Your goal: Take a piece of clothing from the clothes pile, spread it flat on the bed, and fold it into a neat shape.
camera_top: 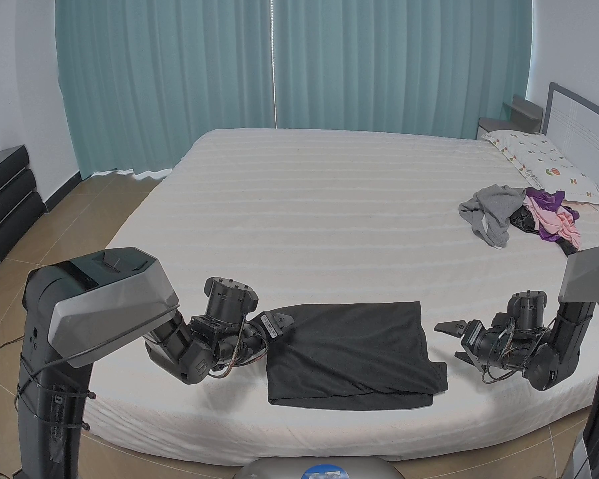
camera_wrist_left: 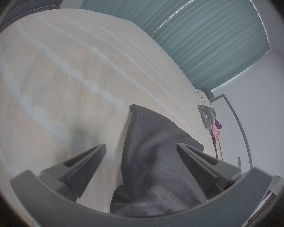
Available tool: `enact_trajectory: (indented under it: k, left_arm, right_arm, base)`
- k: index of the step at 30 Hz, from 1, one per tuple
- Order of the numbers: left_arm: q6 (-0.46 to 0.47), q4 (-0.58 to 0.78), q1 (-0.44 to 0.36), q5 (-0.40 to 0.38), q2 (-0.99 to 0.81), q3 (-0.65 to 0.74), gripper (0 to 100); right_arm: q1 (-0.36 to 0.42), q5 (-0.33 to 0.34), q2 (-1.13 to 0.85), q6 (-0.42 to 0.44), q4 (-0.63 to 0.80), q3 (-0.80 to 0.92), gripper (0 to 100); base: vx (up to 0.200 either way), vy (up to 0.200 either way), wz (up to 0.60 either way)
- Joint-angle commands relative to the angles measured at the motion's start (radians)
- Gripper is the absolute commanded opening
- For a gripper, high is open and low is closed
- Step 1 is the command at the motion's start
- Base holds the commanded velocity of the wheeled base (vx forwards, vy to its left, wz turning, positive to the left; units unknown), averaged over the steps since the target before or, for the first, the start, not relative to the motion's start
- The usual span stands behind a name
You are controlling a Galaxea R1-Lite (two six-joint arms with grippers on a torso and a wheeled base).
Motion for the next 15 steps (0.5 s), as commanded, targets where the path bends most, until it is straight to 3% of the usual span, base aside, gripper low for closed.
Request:
enact_trajectory:
  k: [1, 9, 15]
  left_arm:
    - [-0.001, 0.000, 0.000, 0.000, -0.005, 0.001, 100]
    - [-0.087, 0.000, 0.032, 0.000, -0.034, 0.013, 100]
    - [-0.130, -0.004, 0.107, 0.012, -0.162, 0.102, 100]
  right_arm:
    - [0.003, 0.001, 0.003, 0.000, 0.000, 0.000, 100]
    - [0.009, -0.006, 0.003, -0.006, -0.002, 0.008, 100]
    - [0.014, -0.061, -0.106, -0.011, -0.039, 0.052, 100]
  base:
    - [0.000, 0.000, 0.00]
    - [0.000, 0.000, 0.00]
    - [0.000, 0.000, 0.00]
